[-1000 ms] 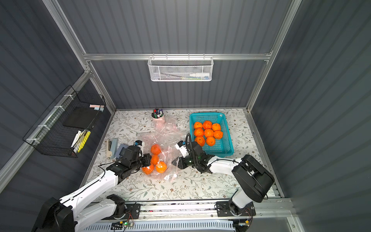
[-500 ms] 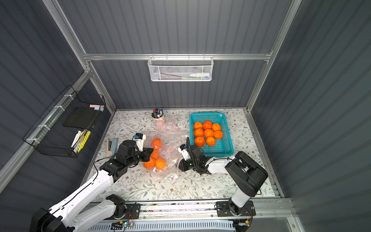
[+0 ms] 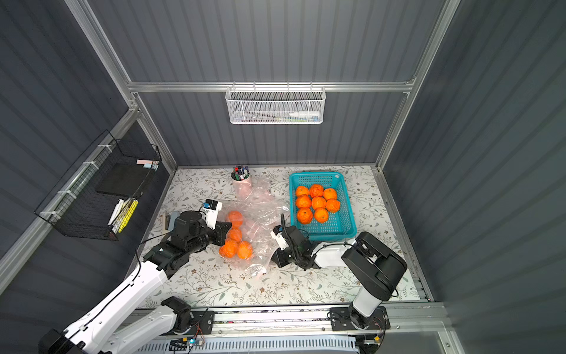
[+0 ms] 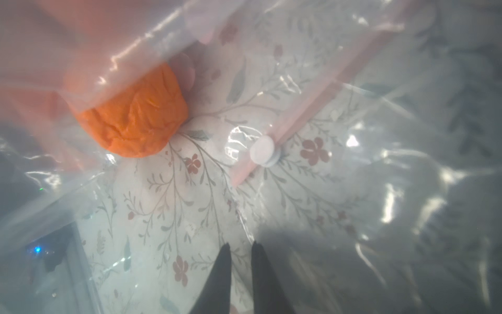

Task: Open the zip-top bag and take out the orange
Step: Adjust the zipper food storage bag at the center of the board.

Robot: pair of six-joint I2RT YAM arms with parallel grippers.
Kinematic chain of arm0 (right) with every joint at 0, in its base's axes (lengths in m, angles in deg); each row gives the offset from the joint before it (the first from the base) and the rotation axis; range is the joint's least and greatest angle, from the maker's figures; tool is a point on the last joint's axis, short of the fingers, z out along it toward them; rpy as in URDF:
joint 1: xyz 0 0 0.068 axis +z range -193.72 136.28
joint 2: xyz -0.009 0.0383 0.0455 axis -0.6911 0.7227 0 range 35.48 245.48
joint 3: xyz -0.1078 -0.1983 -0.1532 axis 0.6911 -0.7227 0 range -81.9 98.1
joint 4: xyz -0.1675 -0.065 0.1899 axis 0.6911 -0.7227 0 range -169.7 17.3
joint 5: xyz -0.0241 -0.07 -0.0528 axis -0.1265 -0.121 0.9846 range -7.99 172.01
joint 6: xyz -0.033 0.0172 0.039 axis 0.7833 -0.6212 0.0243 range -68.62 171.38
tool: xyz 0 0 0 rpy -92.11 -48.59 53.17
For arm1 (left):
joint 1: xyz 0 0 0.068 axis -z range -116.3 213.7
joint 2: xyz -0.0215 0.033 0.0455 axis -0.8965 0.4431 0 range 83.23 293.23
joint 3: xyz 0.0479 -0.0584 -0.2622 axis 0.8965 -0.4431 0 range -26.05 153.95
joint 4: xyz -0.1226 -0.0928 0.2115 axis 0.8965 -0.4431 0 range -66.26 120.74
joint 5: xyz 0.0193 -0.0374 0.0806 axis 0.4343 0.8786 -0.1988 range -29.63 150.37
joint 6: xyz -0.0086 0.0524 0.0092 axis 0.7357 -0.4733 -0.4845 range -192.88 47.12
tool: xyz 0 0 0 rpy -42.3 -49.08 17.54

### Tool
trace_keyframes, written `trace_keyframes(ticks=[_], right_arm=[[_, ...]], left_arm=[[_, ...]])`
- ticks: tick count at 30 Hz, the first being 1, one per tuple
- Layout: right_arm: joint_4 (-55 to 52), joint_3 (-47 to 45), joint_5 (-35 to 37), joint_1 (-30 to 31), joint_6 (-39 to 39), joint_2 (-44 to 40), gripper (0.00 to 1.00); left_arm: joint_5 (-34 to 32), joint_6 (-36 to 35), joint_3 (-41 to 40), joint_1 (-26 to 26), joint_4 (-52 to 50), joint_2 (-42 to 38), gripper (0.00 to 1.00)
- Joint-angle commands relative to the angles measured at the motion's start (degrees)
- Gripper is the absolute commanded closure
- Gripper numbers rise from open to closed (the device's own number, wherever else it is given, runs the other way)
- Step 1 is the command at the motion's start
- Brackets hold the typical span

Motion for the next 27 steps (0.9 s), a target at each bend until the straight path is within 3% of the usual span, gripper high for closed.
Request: trace_keyframes(ticks=[1, 10, 15, 19, 27], right_arm=[[-0.63, -0.16, 1.80, 0.44, 0.83, 1.15, 0.82], [0.16, -0.84, 3.23, 0.61, -0.60, 2.05, 0.83], [5.03, -2.01, 1.19, 0.61, -2.20, 4.09, 0.83], [6.29, -2.26, 1.10, 0.70, -2.41, 4.90, 0.83], [6.47, -2.20, 1.10, 0.71, -2.36, 4.88, 0.83]], left_arm=[[-0.25, -2.33, 1.46, -0.17, -0.10, -1.51, 1.00], [1.91, -7.12, 2.16, -0.17, 0.47, -3.53, 1.00], [16.73, -10.89, 2.16, -0.11, 3.51, -6.41, 1.00], [24.32, -14.95, 2.27, -0.10, 3.27, -9.95, 1.00], [14.92, -16.46, 2.20, -0.09, 1.80, -12.41, 1.00]])
